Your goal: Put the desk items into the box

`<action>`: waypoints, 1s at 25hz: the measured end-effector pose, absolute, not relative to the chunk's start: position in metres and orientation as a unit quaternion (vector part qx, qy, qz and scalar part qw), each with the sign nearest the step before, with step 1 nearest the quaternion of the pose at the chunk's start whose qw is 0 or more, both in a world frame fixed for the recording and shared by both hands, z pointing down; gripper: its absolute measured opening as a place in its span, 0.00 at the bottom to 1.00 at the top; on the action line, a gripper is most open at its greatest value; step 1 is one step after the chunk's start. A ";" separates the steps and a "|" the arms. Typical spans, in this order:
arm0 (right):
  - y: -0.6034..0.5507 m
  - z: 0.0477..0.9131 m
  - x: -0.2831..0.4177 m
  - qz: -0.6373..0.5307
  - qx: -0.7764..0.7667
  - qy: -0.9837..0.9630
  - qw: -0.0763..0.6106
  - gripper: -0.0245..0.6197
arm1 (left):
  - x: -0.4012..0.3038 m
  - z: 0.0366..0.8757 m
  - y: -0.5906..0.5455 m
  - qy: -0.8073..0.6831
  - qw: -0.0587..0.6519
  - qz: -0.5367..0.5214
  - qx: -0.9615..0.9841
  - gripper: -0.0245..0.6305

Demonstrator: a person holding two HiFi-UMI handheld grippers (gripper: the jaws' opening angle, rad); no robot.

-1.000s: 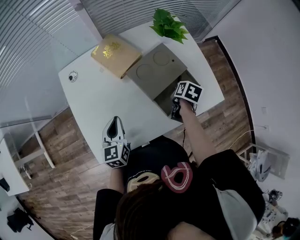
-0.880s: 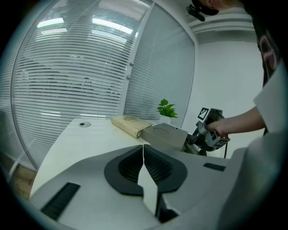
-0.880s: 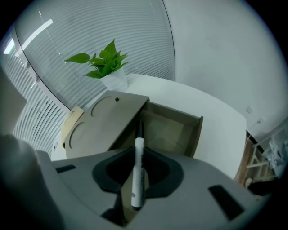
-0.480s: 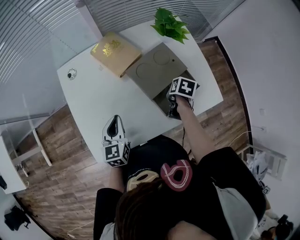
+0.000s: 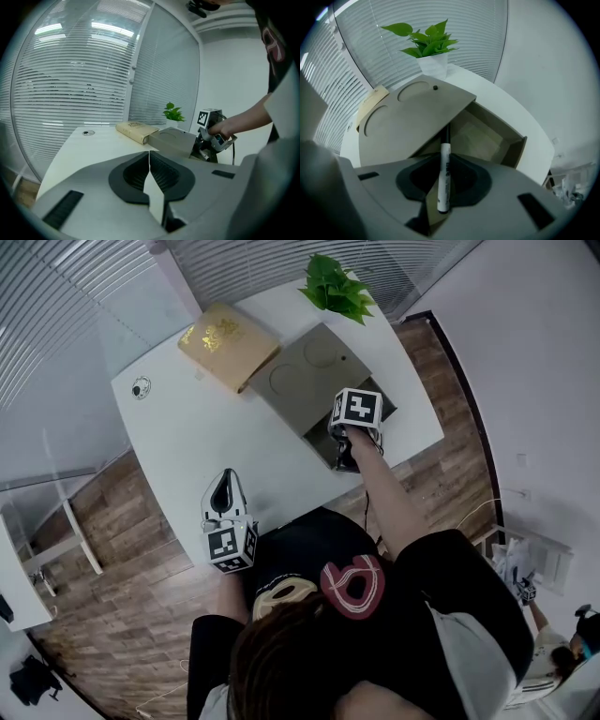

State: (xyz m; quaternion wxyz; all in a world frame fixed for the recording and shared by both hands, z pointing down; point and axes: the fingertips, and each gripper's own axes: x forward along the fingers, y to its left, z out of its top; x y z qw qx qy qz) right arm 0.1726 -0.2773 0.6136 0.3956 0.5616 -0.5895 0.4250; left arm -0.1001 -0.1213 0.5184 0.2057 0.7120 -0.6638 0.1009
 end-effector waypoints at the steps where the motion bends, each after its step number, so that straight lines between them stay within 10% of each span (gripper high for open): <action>1: -0.277 0.614 0.173 0.424 0.561 -0.588 0.399 0.15 | -0.100 0.519 -0.121 -0.663 0.207 0.101 0.712 0.07; 25: -0.270 0.597 0.165 0.493 0.526 -0.616 0.317 0.27 | -0.109 0.517 -0.111 -0.667 0.212 0.086 0.709 0.07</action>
